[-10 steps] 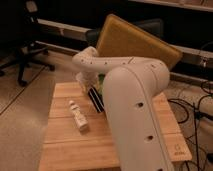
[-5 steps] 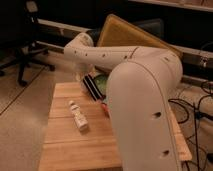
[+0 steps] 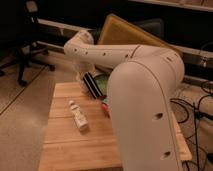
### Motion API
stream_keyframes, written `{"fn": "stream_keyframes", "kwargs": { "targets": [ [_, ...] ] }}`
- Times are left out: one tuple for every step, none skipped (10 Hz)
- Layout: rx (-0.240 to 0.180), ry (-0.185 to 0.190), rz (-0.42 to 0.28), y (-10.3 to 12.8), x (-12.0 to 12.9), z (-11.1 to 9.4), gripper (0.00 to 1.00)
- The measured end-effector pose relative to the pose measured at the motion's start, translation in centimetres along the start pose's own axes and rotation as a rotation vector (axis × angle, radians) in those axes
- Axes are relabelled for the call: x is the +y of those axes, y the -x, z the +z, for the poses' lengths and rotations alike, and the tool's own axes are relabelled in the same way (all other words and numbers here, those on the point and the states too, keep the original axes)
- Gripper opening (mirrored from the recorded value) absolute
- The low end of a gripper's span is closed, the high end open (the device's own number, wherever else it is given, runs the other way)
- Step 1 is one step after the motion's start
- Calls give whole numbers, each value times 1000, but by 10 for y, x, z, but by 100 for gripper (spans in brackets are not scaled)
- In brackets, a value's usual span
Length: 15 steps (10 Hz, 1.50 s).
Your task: Place the eraser in the ceramic cup
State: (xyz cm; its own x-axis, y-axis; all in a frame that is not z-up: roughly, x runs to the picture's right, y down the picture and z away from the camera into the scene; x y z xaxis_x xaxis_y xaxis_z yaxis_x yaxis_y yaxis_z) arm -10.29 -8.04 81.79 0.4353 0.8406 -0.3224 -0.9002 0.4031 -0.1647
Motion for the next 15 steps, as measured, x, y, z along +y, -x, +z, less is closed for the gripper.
{"fn": "stream_keyframes", "kwargs": {
  "targets": [
    [10,-4,3,-2,-1,3,0],
    [31,-21,10,-4,-8,8,0],
    [39,-43,10,-1,-16,10,0],
    [44,-69,-1,7,-22,12,0],
    [23,-99,-19,27,-29,6,0],
    [8,-119,-34,41,-32,1,0],
    [-22,-146,-54,61,-35,-11,0],
    [-62,-173,-84,84,-36,-24,0],
    [-104,-183,-118,103,-32,-33,0],
    [-147,-180,-151,119,-25,-41,0],
    [-221,-160,-214,143,-12,-50,0],
    [-313,-118,-290,168,9,-61,0],
    [-382,-69,-339,182,27,-67,0],
    [-470,7,-380,195,50,-75,0],
    [-560,112,-397,200,74,-84,0]
  ]
}}
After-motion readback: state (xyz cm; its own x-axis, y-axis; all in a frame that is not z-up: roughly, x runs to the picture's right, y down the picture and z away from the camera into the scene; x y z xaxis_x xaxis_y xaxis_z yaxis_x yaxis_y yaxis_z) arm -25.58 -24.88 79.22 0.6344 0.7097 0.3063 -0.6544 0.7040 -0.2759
